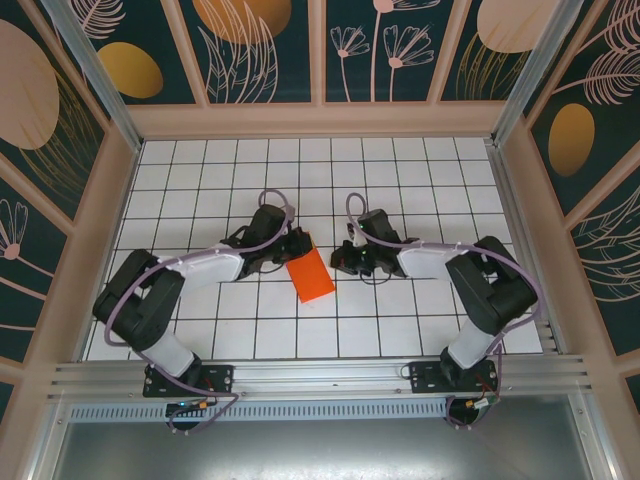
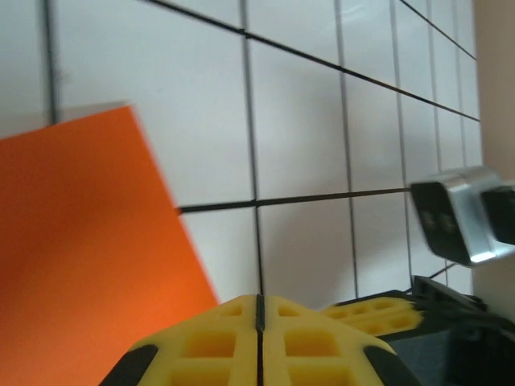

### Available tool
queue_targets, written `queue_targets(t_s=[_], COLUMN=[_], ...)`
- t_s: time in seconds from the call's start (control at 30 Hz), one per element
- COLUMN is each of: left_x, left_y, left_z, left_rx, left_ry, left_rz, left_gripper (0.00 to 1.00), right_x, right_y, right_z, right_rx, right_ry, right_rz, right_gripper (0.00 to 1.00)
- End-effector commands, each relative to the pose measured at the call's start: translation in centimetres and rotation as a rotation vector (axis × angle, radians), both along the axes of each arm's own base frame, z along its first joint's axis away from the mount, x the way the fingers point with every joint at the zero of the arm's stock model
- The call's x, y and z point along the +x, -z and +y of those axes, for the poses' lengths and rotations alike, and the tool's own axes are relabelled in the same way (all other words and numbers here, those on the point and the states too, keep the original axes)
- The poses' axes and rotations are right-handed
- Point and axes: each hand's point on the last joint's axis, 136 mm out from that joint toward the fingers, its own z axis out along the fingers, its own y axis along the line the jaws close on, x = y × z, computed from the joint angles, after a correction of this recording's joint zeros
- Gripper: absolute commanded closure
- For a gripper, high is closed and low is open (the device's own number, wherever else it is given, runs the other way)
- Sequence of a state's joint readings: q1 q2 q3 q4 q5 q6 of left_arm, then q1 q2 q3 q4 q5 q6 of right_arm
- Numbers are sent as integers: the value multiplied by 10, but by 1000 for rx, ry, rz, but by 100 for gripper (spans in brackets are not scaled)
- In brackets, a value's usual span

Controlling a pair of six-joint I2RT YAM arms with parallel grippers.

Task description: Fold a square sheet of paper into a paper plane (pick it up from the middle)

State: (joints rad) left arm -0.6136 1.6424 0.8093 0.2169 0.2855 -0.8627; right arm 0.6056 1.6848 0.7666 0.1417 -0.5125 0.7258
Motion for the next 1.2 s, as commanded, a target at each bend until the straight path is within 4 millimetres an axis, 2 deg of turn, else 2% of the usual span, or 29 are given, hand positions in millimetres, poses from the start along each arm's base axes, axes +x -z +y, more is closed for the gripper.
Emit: queue_targets(t_s=[0.0,0.03,0.2,0.5,0.9,1.03,1.17], left_x=[5,6,8,7,-1,-6,-13], left_y=[5,15,37,55,82,95,110], left_z=[-13,-14,-19,-15,-5,5,17], left_rx=[-21,-9,10,50,101,145,180], left_ry=[66,70,84,75,59,29,-7], left_rz=[-17,2,50,78,131,161,200], left_gripper=[94,95,99,100,100,100,100], right_x=[15,15,13,10,3,-7,-30], right_y=[-8,-6,7,22,39,40,38], right_z=[16,17,25,32,23,18,8], right_rx=[25,21,14,-9,-71,-77,-96], right_ry=[16,13,-3,-21,-16,-42,-90], right_rz=[-25,-19,17,50,83,96,115], right_gripper=[100,100,100,100,100,100,100])
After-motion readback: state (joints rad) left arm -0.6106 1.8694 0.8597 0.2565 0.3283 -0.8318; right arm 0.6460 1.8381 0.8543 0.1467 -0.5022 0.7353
